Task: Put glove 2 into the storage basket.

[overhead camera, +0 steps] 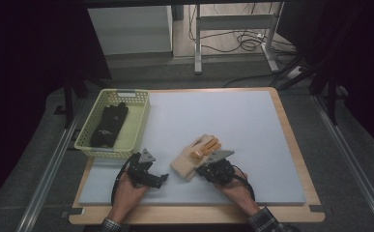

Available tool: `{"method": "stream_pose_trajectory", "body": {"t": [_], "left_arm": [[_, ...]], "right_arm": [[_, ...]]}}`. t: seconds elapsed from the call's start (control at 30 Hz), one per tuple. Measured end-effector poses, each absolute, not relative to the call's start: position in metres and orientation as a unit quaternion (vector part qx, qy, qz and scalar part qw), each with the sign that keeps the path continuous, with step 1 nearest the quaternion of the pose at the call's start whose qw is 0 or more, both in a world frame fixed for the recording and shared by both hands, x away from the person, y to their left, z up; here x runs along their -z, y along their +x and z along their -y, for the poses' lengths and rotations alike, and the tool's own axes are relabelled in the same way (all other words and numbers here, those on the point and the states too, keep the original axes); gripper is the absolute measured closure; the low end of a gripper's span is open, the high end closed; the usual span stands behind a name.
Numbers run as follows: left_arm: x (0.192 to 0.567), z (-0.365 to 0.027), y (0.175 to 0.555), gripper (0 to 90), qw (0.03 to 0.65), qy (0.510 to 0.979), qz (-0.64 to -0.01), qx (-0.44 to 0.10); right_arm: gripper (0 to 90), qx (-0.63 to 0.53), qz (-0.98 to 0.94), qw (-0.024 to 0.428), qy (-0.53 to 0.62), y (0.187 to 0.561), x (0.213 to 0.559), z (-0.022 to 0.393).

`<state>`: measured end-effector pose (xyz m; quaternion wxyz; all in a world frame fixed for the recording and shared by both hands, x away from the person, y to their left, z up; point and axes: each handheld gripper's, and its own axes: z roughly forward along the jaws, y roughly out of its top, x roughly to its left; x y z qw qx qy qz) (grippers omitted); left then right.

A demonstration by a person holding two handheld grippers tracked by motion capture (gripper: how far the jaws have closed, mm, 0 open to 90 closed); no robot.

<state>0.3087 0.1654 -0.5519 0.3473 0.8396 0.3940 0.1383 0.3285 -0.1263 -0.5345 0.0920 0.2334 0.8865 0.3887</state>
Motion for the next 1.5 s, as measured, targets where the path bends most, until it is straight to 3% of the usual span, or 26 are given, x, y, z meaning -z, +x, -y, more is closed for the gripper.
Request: {"method": "stream_pose_trajectory", "body": {"t": [0.2,0.53,1.1,1.5], "left_arm": [[0.552,-0.165,0.309,0.0,0.347,0.840,-0.394,-0.138],[0.552,-0.165,0.309,0.0,0.347,0.840,-0.394,-0.138],[0.552,-0.165,0.309,0.0,0.346,0.841,-0.392,-0.140],[0.552,-0.165,0.309,0.0,0.345,0.841,-0.394,-0.137]], "right_arm": [[80.2,-0.394,-0.883,0.093,0.237,0.332,0.536,0.118],[70.7,-0.385,-0.887,0.108,0.233,0.326,0.527,0.131],[53.7,-0.385,-0.855,0.153,0.313,0.333,0.510,0.207],[33.1,-0.370,-0.830,0.183,0.376,0.334,0.515,0.256]]}}
